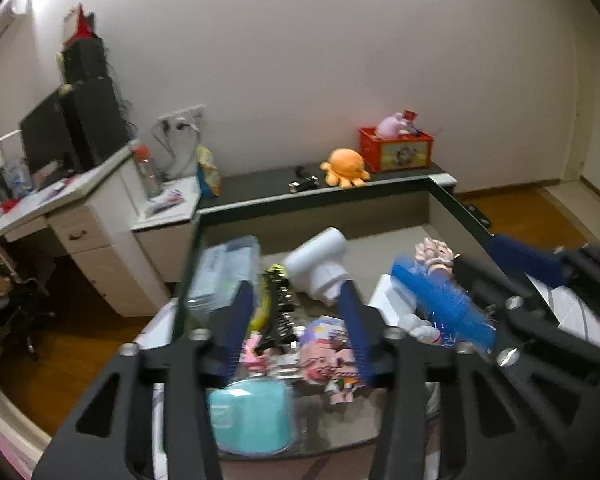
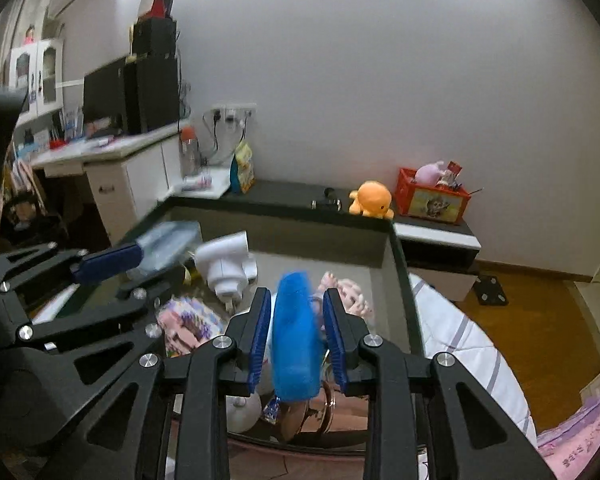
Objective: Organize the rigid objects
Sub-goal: 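Withdraw both tools from the pink box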
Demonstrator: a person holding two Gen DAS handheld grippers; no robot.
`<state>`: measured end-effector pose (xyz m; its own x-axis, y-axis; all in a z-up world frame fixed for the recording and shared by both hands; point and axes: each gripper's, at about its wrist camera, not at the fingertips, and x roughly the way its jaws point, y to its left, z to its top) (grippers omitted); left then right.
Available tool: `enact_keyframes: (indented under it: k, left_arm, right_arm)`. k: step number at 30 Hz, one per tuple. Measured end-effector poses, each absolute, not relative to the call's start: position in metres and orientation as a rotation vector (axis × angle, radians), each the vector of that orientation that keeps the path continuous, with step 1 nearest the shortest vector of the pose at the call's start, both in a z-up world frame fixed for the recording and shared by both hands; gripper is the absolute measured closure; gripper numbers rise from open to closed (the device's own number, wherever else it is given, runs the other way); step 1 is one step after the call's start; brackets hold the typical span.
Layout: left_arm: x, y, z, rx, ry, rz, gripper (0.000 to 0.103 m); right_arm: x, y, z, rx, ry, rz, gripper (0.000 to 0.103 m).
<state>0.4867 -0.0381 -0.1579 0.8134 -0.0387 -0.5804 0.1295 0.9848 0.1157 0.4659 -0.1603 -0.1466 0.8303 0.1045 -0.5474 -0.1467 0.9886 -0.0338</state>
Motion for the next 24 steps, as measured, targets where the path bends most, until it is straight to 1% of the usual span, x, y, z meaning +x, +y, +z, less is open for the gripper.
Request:
enact_keyframes:
  k: [1,2,3,4,5,6,7,11,12,14,17,18,19,24]
  left_arm:
    - [0.482,-0.034,-0.153,0.148,0.601,-0.080,0.044]
    - [0.478,-0.031,-0.147,0.141,0.589,-0.076,0.041]
    - [0.470,-0.025,-0.139,0.122,0.567,-0.069,0.036]
    - [0.462,-0.019,-0.131,0.105,0.546,-0.062,0.031]
    - [0.452,-0.015,-0.122,0.092,0.523,-0.053,0.021]
    - [0.435,-0.012,-0.111,0.084,0.484,-0.049,0.015]
    - [0.427,-0.010,-0.104,0.084,0.466,-0.046,0.014]
    - [0.374,-0.005,-0.071,0.089,0.360,-0.017,0.011]
    - [0.357,-0.004,-0.063,0.095,0.333,-0.004,0.007]
    - [0.338,-0.002,-0.051,0.101,0.297,0.020,0.001]
    - [0.300,0.002,-0.035,0.097,0.252,0.012,0.001]
    - [0.287,0.003,-0.031,0.095,0.243,0.011,0.000]
    - [0.277,0.004,-0.027,0.091,0.234,0.009,0.000]
    - [0.221,0.006,-0.011,0.074,0.179,0.006,0.000]
  right_arm:
    - [0.461,-0.162,-0.141,-0.074,0.562,0.120,0.060]
    - [0.458,-0.164,-0.135,-0.068,0.550,0.112,0.054]
    - [0.454,-0.166,-0.128,-0.060,0.534,0.102,0.041]
    - [0.446,-0.166,-0.119,-0.054,0.513,0.091,0.031]
    - [0.437,-0.169,-0.112,-0.047,0.490,0.084,0.028]
    - [0.427,-0.171,-0.104,-0.040,0.466,0.081,0.023]
    - [0.414,-0.173,-0.095,-0.034,0.437,0.082,0.022]
    - [0.369,-0.174,-0.066,-0.023,0.360,0.091,0.021]
    - [0.359,-0.174,-0.059,-0.024,0.345,0.093,0.020]
    - [0.337,-0.172,-0.046,-0.027,0.318,0.092,0.017]
    - [0.303,-0.172,-0.032,-0.026,0.271,0.084,0.012]
    - [0.291,-0.172,-0.027,-0.022,0.257,0.084,0.007]
    - [0.275,-0.173,-0.022,-0.021,0.237,0.079,0.000]
    - [0.223,-0.172,-0.008,-0.033,0.175,0.086,0.000]
